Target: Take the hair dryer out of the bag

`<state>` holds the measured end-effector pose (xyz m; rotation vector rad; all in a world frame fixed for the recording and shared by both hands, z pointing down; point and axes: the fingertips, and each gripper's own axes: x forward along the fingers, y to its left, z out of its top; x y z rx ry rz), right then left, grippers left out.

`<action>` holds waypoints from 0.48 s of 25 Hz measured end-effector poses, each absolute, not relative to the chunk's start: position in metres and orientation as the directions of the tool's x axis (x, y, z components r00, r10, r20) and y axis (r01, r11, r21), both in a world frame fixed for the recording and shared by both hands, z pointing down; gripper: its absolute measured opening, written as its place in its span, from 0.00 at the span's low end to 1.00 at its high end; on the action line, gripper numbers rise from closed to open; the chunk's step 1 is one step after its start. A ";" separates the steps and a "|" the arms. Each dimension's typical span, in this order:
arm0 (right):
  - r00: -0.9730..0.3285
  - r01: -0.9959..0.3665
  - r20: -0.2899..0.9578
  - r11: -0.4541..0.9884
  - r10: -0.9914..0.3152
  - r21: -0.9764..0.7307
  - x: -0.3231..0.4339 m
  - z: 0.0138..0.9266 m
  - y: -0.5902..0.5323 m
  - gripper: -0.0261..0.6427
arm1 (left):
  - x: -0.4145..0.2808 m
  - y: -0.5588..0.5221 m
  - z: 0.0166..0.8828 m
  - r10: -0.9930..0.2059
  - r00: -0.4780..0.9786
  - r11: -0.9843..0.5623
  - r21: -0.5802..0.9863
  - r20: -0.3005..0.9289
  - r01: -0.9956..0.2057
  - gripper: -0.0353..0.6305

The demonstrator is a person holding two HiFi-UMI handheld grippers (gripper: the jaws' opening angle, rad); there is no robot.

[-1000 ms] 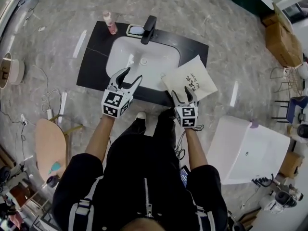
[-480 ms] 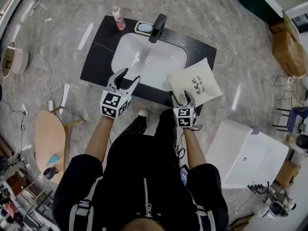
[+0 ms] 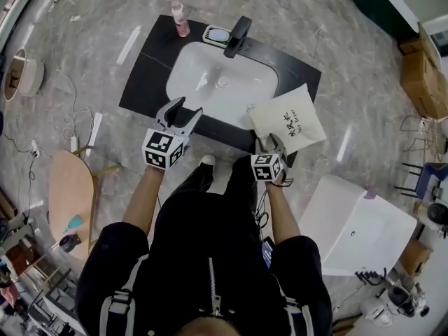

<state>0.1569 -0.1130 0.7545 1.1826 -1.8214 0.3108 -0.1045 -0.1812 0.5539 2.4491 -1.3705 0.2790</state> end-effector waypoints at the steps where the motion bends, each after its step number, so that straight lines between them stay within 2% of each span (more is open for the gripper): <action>1: -0.125 -0.826 0.797 0.507 -0.591 0.247 0.158 0.754 -0.114 0.35 | -0.105 -0.181 0.555 -0.791 0.521 -0.486 0.187 0.320 -0.854 0.41; 5: -0.143 -0.837 0.805 0.504 -0.577 0.213 0.160 0.751 -0.114 0.33 | -0.100 -0.179 0.556 -0.784 0.531 -0.493 0.195 0.321 -0.848 0.41; 10: -0.170 -0.839 0.818 0.515 -0.550 0.172 0.161 0.749 -0.112 0.24 | -0.093 -0.177 0.558 -0.773 0.546 -0.509 0.198 0.325 -0.838 0.41; 12: -0.181 -0.832 0.826 0.531 -0.534 0.162 0.160 0.750 -0.111 0.15 | -0.091 -0.177 0.559 -0.769 0.550 -0.513 0.200 0.326 -0.835 0.41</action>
